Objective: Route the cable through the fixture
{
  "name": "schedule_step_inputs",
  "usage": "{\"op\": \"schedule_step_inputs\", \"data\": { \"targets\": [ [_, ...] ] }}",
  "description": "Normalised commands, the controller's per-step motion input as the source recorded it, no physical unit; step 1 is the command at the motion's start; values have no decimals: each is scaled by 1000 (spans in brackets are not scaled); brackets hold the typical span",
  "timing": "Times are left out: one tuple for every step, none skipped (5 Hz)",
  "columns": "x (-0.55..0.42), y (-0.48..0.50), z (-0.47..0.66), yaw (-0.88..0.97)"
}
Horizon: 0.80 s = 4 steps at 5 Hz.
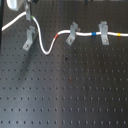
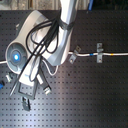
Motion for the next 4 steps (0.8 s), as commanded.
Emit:
{"op": "schedule_step_inputs", "data": {
  "targets": [
    [0,0,15,0],
    [-124,-134,257,0],
    [-3,-10,0,0],
    [-154,46,119,197]
  ]
}}
